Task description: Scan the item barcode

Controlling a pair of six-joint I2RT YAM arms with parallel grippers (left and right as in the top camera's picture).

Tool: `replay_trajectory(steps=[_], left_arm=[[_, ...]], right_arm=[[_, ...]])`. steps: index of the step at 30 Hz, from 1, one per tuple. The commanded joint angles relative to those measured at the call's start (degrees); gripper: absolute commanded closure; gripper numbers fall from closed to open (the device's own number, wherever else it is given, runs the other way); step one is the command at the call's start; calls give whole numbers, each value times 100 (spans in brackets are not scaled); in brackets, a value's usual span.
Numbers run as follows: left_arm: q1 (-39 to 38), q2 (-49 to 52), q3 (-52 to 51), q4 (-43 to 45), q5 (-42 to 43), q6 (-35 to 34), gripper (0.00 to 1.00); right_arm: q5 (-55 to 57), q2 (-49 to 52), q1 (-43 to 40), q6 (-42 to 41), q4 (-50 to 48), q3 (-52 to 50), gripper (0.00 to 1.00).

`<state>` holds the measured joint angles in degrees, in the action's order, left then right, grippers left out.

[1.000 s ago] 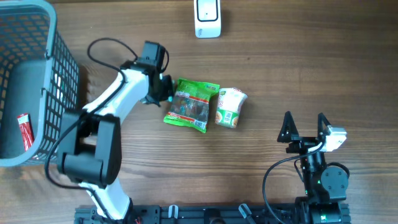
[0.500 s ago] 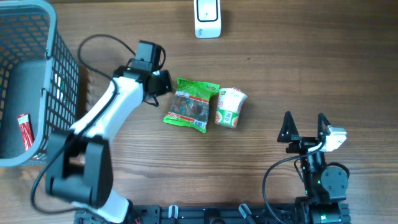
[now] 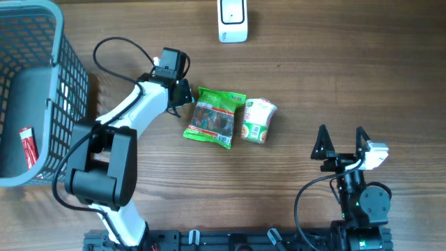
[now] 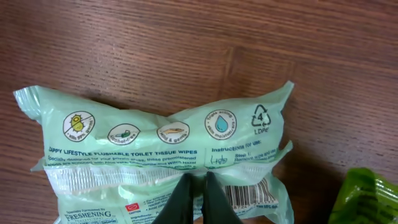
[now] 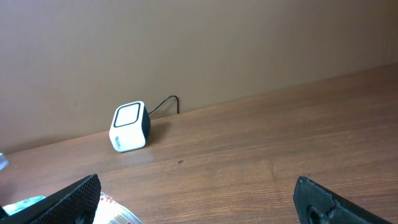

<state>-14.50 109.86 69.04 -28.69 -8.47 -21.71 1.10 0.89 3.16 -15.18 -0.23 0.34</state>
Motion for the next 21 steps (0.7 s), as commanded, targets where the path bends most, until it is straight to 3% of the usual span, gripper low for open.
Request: replay_trajectory(steps=[1, 4, 7, 10, 14, 21], left_arm=[[-2, 188, -76, -133, -105, 107, 96], [0, -247, -76, -138, -103, 179, 95], [0, -702, -76, -103, -105, 179, 85], [2, -887, -76, 107, -109, 179, 83], [17, -616, -79, 356, -350, 179, 83], [26, 184, -79, 1143, -402, 179, 72]], right_arm=[[-15, -61, -24, -22, -26, -4, 1], [-15, -61, -24, -22, -24, -4, 0], [-15, -61, -24, -22, -26, -4, 0], [-15, -61, -24, -22, -26, -4, 0], [-15, -61, -24, -24, -26, -4, 0], [-15, -61, -24, -22, -26, -4, 0]])
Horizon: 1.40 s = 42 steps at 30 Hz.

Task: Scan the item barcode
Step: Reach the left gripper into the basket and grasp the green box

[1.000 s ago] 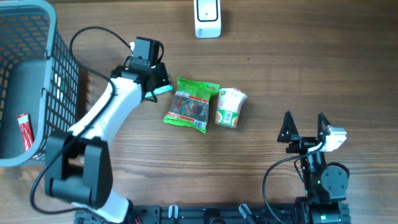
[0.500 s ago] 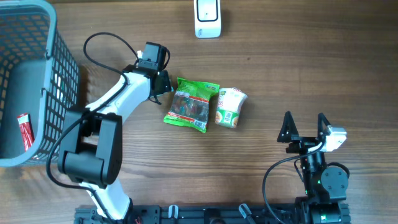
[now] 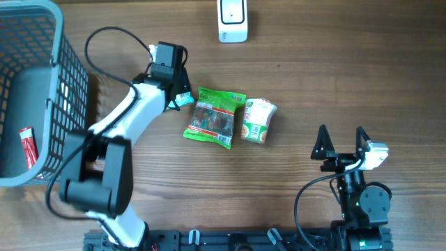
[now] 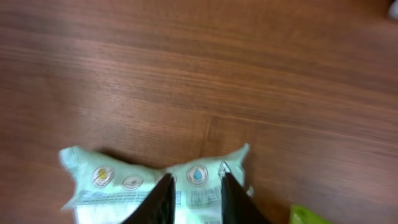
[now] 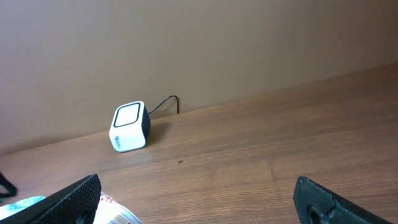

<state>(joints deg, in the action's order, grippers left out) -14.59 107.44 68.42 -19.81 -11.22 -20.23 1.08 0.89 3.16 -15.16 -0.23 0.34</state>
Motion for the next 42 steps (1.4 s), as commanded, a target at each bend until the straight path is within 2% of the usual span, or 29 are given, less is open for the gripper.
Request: replay_trajectory(steps=[1, 5, 9, 12, 14, 15, 18, 20, 22, 24, 25, 26, 31, 33, 37, 42], left_arm=[[35, 496, -17, 317, -129, 33, 71], [24, 404, -15, -63, -105, 33, 82], [24, 39, -15, -828, -101, 52, 80], [20, -308, -15, -1421, -103, 52, 76], [20, -544, -15, -1578, -105, 52, 67], [20, -647, -15, -1582, -105, 52, 59], [24, -1117, -15, -1486, -105, 50, 51], [24, -1506, 0, -1412, -105, 48, 39], [31, -1980, 114, -1377, -109, 50, 36], [103, -2402, 356, -1384, -107, 50, 27], [170, -2577, 527, -1410, -105, 52, 26], [367, -2817, 931, -1513, -87, 157, 27], [1419, -2964, 2494, -2052, -61, 636, 11], [1974, -2964, 2889, -2190, -61, 658, 11], [3136, -2949, 3069, -2347, 39, 658, 10], [4380, -2437, 3053, -2839, 448, 752, 0]], right_arm=[[-13, -61, -24, -24, -26, -4, 0], [-13, -61, -24, -24, -26, -4, 0], [-13, -61, -24, -26, -26, -4, 0], [-13, -61, -24, -26, -26, -4, 0], [-13, -61, -24, -24, -24, -4, 0], [-13, -61, -24, -26, -24, -4, 0], [-13, -61, -22, -22, -24, -4, 0], [-13, -61, -24, -24, -26, -4, 0], [-13, -61, -24, -24, -26, -4, 0], [-13, -61, -24, -24, -24, -4, 0], [-13, -61, -22, -26, -26, -4, 0], [-13, -61, -24, -24, -26, -4, 0], [-13, -61, -24, -26, -26, -4, 0], [-13, -61, -24, -26, -26, -4, 0], [-13, -61, -24, -26, -26, -4, 0], [-13, -61, -24, -26, -24, -4, 0]])
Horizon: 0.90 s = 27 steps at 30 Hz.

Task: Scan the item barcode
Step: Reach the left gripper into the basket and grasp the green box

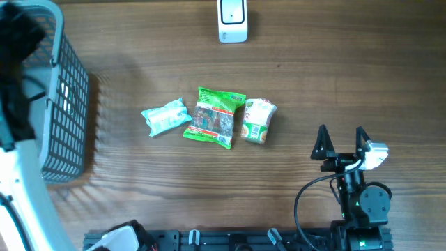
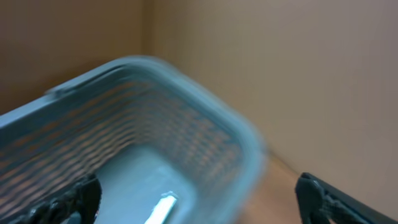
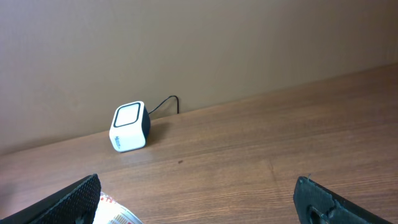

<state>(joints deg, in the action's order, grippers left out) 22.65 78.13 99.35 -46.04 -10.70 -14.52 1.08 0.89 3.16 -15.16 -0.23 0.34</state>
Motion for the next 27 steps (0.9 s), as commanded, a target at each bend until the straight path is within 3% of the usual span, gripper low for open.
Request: replay_trajectory(steps=[1, 6, 11, 27], left_arm=[[828, 667, -39, -282, 614, 341, 0], [1327, 1674, -39, -570, 1770, 1351, 2], [1349, 2627, -42, -879, 2251, 2081, 4], [1191, 4448, -87, -970, 2330, 2164, 15]], right_arm=[[-13, -61, -24, -24, -26, -4, 0], [-13, -61, -24, -24, -24, -4, 0], [-13, -61, -24, -26, -26, -4, 0], [-13, -61, -24, -26, -26, -4, 0]])
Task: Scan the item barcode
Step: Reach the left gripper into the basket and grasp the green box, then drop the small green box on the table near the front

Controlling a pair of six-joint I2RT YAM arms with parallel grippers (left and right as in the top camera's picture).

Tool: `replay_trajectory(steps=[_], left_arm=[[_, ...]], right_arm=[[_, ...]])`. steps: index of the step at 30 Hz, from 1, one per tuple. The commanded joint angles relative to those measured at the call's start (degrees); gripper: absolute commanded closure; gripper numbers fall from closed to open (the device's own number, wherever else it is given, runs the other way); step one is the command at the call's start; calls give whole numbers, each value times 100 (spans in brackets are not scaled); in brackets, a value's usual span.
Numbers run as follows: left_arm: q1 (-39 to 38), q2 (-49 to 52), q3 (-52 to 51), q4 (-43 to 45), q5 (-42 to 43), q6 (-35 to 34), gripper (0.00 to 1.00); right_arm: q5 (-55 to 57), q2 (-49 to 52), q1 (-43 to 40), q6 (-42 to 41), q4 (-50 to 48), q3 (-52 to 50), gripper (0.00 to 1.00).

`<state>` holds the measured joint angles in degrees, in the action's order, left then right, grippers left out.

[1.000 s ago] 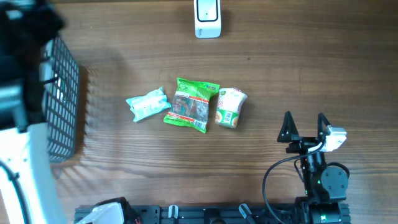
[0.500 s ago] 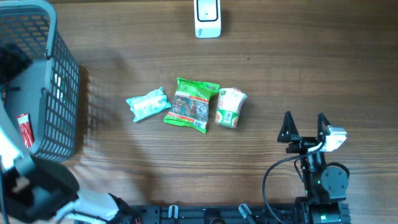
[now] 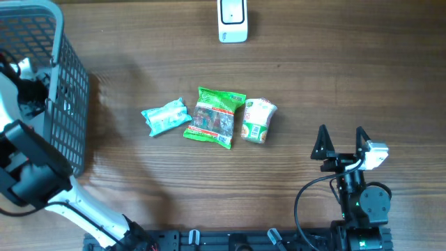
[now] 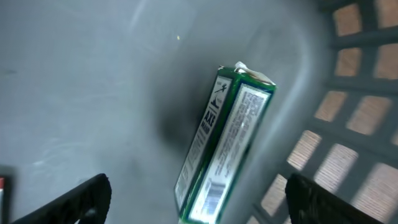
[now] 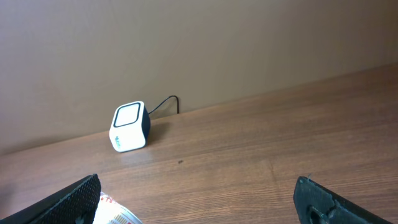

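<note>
My left gripper (image 4: 198, 198) is open, down inside the grey basket (image 3: 68, 97) at the table's left edge. Between and just beyond its fingers (image 4: 78, 198) a green and white box (image 4: 227, 143) leans near the mesh wall, fine print and a barcode on its lit side. The white scanner (image 3: 232, 19) stands at the far middle of the table and also shows as the scanner (image 5: 129, 127) in the right wrist view. My right gripper (image 3: 341, 143) rests open at the near right, holding nothing.
A pale green wipes pack (image 3: 165, 116), a green snack bag (image 3: 216, 117) and a noodle cup (image 3: 258, 120) lie in a row mid-table. The basket's mesh wall (image 4: 351, 118) is close on the box's right. The scanner's cable runs back to the wall.
My left gripper was above the basket's rim, looking in; now it is low inside the basket, open over the green and white box. The right arm and table items have not moved.
My left gripper was shut, low on the wipes pack beside the snack bag. Then its jaws stood slightly apart, higher above the pack. Later the pack lay free on the table with the gripper open at the basket. Now it is inside the basket.
</note>
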<state>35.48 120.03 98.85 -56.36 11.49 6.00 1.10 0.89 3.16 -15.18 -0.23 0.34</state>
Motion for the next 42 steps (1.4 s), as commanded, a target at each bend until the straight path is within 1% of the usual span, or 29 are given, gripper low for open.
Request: replay_trajectory(steps=[1, 5, 6, 7, 9, 10, 11, 12, 13, 14, 18, 22, 25, 32, 34, 37, 39, 41, 42], left_arm=[[-107, 308, -37, 76, 114, 111, 16], [-197, 555, -37, 122, 109, 109, 14], [-214, 612, -37, 127, 105, 111, 14], [-223, 640, -37, 142, 79, 111, 19], [-223, 643, -37, 170, 46, 109, 31], [-221, 627, -35, 219, 48, 109, 44], [-214, 588, -22, 238, 46, 109, 62], [-203, 542, 15, 245, 48, 109, 72], [-195, 507, 46, 240, 48, 109, 77], [-188, 468, 74, 238, 48, 109, 78], [-146, 96, 210, 249, 28, 107, 75], [-146, -457, 372, 251, -463, -4, 75], [-146, -1130, 452, 306, -765, -396, 74], [-280, -2863, 457, 459, -793, -1163, 74], [-442, -3383, 457, 356, -750, -1403, 74], [-901, -3941, 457, 146, -372, -1423, 73], [-1443, -4188, 457, -160, -315, -1425, 73], [-1952, -4258, 457, -479, -321, -1423, 73], [-2328, -4253, 455, -730, -321, -1425, 73]], right_arm=[[-15, -61, -24, -24, -26, -4, 0], [-15, -61, -24, -24, -26, -4, 0], [-15, -61, -24, -24, -26, -4, 0], [-15, -61, -24, -24, -26, -4, 0], [-15, -61, -24, -22, -26, -4, 0], [-15, -61, -24, -24, -26, -4, 0], [-15, -61, -24, -22, -26, -4, 0], [-15, -61, -24, -24, -26, -4, 0], [-15, -61, -24, -22, -26, -4, 0], [-15, -61, -24, -22, -26, -4, 0], [-15, -61, -24, -24, -26, -4, 1], [-15, -61, -24, -22, -26, -4, 0], [-15, -61, -24, -22, -26, -4, 1], [-15, -61, -24, -22, -26, -4, 0], [-15, -61, -24, -24, -26, -4, 0], [-15, -61, -24, -22, -24, -4, 0], [-15, -61, -24, -22, -24, -4, 0], [-15, -61, -24, -24, -26, -4, 0], [-15, -61, -24, -22, -26, -4, 0]])
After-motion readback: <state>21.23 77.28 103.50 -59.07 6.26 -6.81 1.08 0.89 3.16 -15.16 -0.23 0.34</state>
